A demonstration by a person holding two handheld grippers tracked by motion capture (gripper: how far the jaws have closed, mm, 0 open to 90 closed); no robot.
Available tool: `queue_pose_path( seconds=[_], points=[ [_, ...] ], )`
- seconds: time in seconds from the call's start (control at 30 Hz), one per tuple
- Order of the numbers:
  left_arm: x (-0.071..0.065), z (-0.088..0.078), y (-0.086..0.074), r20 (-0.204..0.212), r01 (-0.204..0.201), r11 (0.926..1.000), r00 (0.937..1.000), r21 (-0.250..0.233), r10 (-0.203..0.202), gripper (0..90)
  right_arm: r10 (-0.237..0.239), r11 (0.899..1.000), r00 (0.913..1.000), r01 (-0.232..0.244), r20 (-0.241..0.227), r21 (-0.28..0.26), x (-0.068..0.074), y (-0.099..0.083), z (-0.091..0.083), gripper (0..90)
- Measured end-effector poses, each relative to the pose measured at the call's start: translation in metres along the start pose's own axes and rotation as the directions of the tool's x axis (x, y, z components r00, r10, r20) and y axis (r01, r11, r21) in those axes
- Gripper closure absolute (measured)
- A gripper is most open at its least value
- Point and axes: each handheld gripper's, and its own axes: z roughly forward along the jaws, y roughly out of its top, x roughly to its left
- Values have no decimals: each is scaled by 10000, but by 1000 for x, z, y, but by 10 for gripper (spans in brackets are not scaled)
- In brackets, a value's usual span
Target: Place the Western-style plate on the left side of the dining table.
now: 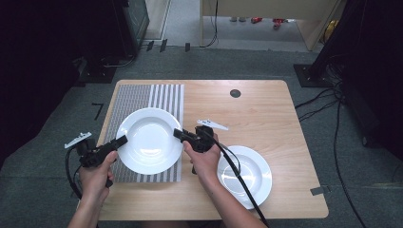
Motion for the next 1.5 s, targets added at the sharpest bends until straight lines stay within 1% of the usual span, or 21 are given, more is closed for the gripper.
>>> queue_pose_path(
  seconds=[0.07, 0.2, 0.4, 0.5, 0.57, 0.7, 0.73, 0.77, 0.9, 0.93, 1.03, 1.23, 1.33, 1.37, 1.4, 1.5],
  points=[
    [3, 1, 1, -19, 59, 10000, 10000, -4, -59, 746, 91, 9999, 9999, -91, 44, 75, 0, 1, 5, 747],
    [9, 4, 6, -90, 223, 9997, 9997, -76, -223, 747, 82, 9999, 9999, -83, 144, 101, 0, 2, 14, 744],
    [17, 7, 15, -203, 227, 9997, 9995, -125, -230, 747, 198, 9996, 9997, -200, 132, 186, 2, 7, 28, 742],
    [23, 11, 17, -277, 346, 9993, 9990, -134, -349, 746, 189, 9995, 9997, -193, 167, 269, 1, 9, 35, 742],
    [26, 14, 17, -326, 424, 9990, 9985, -159, -429, 746, 204, 9993, 9996, -211, 219, 311, -1, 10, 40, 741],
    [31, 19, 19, -396, 467, 9989, 9981, -76, -470, 746, 369, 9983, 9989, -382, 291, 434, -4, 11, 48, 739],
    [33, 21, 19, -425, 468, 9989, 9980, -36, -469, 746, 341, 9984, 9989, -354, 314, 437, -5, 11, 50, 739],
    [34, 22, 19, -447, 560, 9984, 9974, -82, -563, 746, 361, 9982, 9988, -376, 333, 472, -6, 12, 51, 738],
    [38, 28, 21, -525, 598, 9982, 9968, -24, -599, 747, 457, 9972, 9979, -483, 448, 567, -9, 13, 59, 735],
    [39, 29, 22, -565, 589, 9983, 9967, 13, -587, 747, 472, 9969, 9977, -501, 486, 604, -12, 14, 63, 733],
    [42, 33, 24, -643, 636, 9980, 9959, 50, -632, 748, 494, 9964, 9973, -530, 544, 662, -13, 15, 67, 730],
    [49, 44, 28, -753, 928, 9955, 9930, 180, -912, 748, 527, 9949, 9956, -590, 770, 822, -19, 19, 79, 726],
    [54, 50, 29, -833, 972, 9946, 9921, 373, -938, 746, 639, 9936, 9934, -723, 953, 873, -23, 22, 87, 724],
    [55, 52, 30, -880, 998, 9942, 9915, 394, -960, 746, 639, 9936, 9934, -723, 953, 873, -23, 22, 87, 724],
    [57, 53, 31, -926, 1076, 9933, 9903, 420, -1034, 744, 720, 9925, 9923, -813, 1006, 911, -23, 22, 89, 724],
    [65, 57, 33, -1090, 1245, 9909, 9870, 502, -1185, 740, 766, 9912, 9910, -875, 1095, 989, -24, 21, 97, 726]
  ],
)
